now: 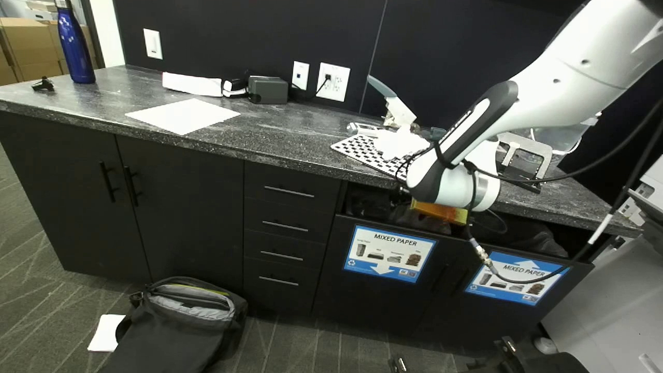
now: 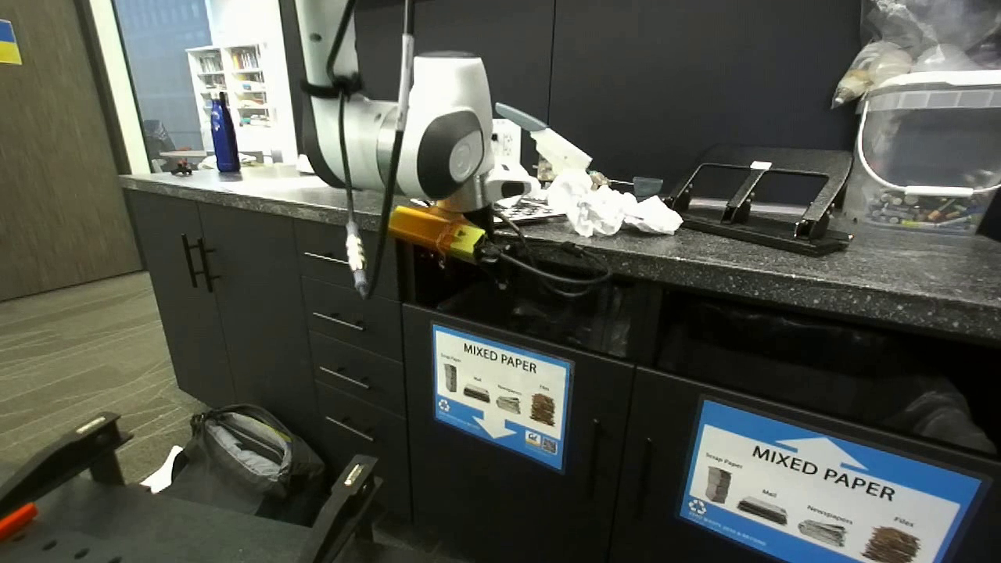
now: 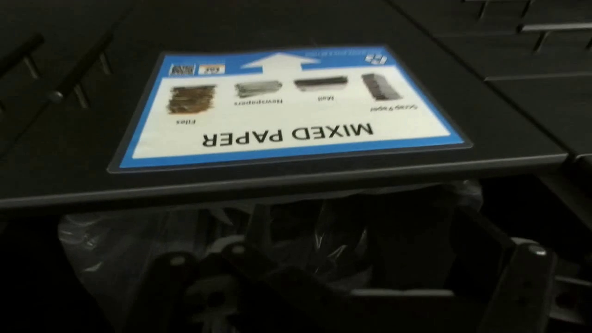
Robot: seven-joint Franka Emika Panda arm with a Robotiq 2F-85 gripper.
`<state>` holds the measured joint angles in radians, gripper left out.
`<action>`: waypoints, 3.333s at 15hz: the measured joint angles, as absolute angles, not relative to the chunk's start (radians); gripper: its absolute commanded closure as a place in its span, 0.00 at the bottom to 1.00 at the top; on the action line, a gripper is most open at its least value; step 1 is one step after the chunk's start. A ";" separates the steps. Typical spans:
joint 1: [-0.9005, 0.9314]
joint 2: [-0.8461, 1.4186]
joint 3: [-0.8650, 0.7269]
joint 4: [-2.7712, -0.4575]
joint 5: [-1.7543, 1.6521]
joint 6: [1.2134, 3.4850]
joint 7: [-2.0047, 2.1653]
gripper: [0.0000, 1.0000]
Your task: Pick up all the papers from the counter and throw them in the bin
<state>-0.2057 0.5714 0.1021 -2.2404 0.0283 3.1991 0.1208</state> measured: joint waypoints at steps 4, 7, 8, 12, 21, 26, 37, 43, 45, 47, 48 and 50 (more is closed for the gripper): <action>-0.288 0.367 0.163 -2.308 0.074 2.842 0.078 0.00; -0.245 0.222 0.072 -2.277 0.079 2.634 0.079 0.00; -0.233 0.181 0.041 -2.259 0.078 2.586 0.079 0.00; -0.219 0.070 -0.070 -2.142 0.024 2.462 0.081 0.00; -0.219 0.339 -0.133 -1.882 0.037 2.383 0.053 0.00; -0.219 0.502 -0.128 -1.747 0.037 2.383 0.015 0.00; -0.234 0.620 -0.102 -1.620 0.046 2.381 -0.093 0.49; -0.244 0.634 -0.104 -1.599 0.047 2.361 -0.099 0.93; -0.244 0.629 -0.105 -1.597 0.047 2.298 -0.101 0.93; -0.243 0.614 -0.104 -1.597 0.045 2.177 -0.106 0.94; -0.242 0.602 -0.103 -1.600 0.045 2.108 -0.114 0.92; -0.241 0.575 -0.099 -1.612 0.045 1.988 -0.135 0.92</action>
